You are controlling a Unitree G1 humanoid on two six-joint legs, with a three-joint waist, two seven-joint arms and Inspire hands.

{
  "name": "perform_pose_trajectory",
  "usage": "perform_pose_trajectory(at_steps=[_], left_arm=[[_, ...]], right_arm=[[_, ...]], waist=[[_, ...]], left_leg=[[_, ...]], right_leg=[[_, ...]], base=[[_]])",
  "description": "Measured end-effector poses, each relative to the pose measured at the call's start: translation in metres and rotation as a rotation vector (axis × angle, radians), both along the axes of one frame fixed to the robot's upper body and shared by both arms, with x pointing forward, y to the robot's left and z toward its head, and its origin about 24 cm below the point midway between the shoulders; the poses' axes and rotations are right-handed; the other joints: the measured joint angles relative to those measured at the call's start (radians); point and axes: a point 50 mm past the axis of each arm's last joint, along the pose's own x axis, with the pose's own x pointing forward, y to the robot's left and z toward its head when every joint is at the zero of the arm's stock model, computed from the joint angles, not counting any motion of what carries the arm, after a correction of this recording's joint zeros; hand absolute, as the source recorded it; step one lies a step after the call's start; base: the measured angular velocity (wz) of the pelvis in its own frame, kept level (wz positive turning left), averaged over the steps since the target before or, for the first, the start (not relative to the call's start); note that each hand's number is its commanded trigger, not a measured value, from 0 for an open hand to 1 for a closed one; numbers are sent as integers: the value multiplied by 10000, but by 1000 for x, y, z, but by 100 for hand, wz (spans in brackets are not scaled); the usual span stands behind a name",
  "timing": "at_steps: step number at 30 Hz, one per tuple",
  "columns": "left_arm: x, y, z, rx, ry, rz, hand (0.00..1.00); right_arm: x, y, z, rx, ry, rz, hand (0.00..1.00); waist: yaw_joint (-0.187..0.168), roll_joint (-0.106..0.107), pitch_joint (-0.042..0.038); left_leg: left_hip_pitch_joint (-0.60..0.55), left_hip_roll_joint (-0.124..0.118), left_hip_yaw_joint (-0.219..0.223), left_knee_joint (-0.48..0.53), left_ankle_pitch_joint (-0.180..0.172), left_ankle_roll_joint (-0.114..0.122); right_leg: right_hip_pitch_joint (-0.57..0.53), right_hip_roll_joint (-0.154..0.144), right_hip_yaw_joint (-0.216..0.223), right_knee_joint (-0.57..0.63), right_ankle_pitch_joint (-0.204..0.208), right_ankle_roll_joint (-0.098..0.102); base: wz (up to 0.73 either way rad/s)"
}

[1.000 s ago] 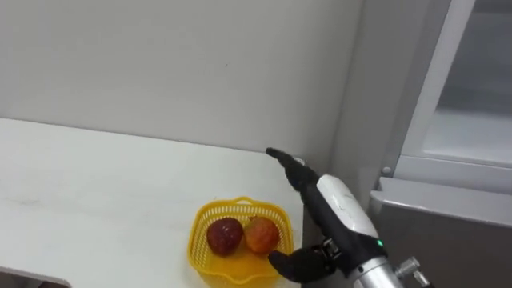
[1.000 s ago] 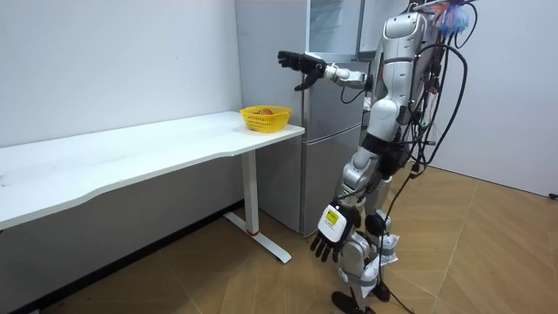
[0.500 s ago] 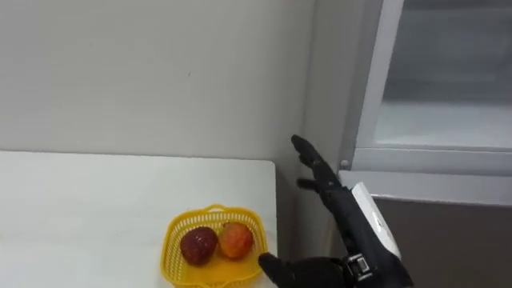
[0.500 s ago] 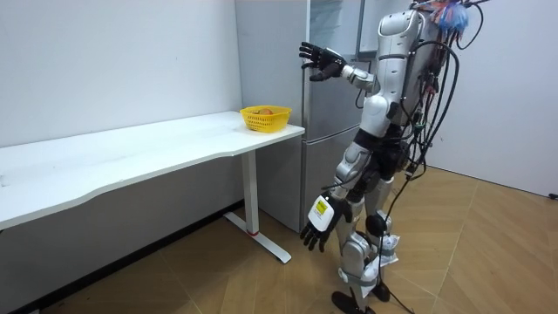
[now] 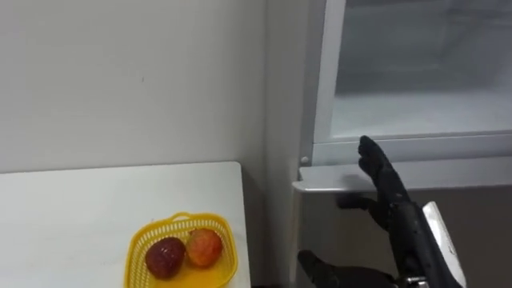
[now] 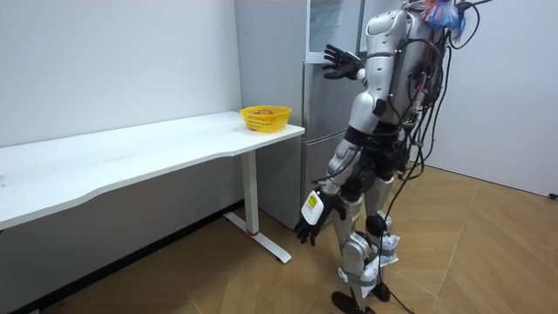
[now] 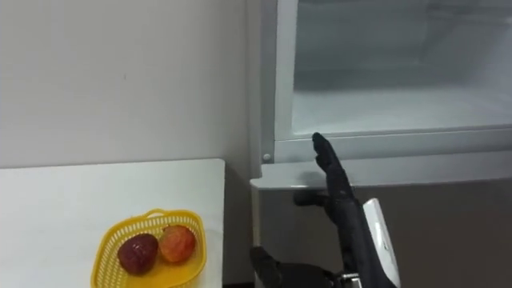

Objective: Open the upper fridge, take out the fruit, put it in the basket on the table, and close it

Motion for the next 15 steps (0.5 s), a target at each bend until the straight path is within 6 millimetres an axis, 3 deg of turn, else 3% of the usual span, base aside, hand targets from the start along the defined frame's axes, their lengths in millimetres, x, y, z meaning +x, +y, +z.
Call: perform_pose_trajectory(at_steps=[5, 11, 15], left_arm=[[-1, -2, 0, -24, 76, -255, 0], [3, -1, 0, 95, -64, -260, 0], [0, -1, 0, 92, -74, -35, 0]], right_arm=[[-3, -16, -9, 309, 67, -1189, 0], [-5, -30, -15, 985, 126, -1945, 0], [-18, -57, -50, 1535, 1794, -3814, 0]], waist=[[-328, -26, 19], [-567, -131, -1], [-690, -137, -3]], left_leg=[[69, 32, 185, -86, -1, -1], [159, 35, 213, -111, -9, -6], [169, 23, 173, -125, -19, -1]], right_leg=[[-41, 64, 251, -13, 8, 4], [21, 75, 252, -180, 15, 14], [39, 69, 236, -180, 26, 30]], base=[[-12], [-2], [0]])
